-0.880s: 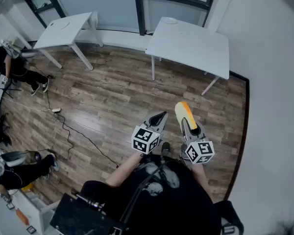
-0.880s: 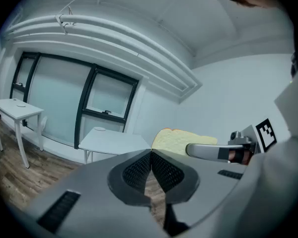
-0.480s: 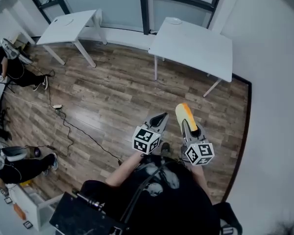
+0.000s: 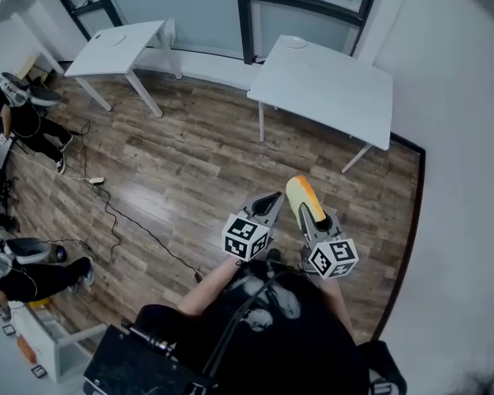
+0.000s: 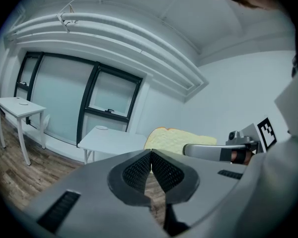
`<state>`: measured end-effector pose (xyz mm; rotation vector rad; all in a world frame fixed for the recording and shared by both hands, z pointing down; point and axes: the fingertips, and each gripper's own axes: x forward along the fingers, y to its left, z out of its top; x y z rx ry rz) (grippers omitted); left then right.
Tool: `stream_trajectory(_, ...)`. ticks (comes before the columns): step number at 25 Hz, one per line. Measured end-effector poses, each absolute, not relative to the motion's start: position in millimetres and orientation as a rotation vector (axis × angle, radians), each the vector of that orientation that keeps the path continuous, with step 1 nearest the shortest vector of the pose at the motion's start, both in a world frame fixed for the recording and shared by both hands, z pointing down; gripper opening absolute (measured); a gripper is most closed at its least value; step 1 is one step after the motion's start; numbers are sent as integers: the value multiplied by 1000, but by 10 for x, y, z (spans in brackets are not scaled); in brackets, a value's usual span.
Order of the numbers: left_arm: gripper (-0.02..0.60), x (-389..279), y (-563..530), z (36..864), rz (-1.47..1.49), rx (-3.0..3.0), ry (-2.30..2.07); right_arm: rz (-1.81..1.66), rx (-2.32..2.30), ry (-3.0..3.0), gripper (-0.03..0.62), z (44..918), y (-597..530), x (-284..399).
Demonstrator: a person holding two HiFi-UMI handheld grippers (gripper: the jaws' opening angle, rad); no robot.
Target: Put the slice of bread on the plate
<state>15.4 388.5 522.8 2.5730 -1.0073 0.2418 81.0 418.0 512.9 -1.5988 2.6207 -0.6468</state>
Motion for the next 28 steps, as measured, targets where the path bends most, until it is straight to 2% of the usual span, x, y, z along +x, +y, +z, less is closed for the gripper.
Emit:
stream_trajectory(7,7,124,3571,5488,269,2495,-1092,-753,-1531,2674,97,5434,3789,919)
stream_trajectory(13,7,-50,2846,5522,260,2490,-1118,-756,-1514,2698,97,5484,3081,772)
stream_trajectory(22,7,-75,1686,5261,216,2603,-952,-702,-1611,2648,97,5295,1905,598)
stream_trajectory(28,7,-39,1201,5486,278,2555,-891,-812,-1640,2600,97,5460,1470,583)
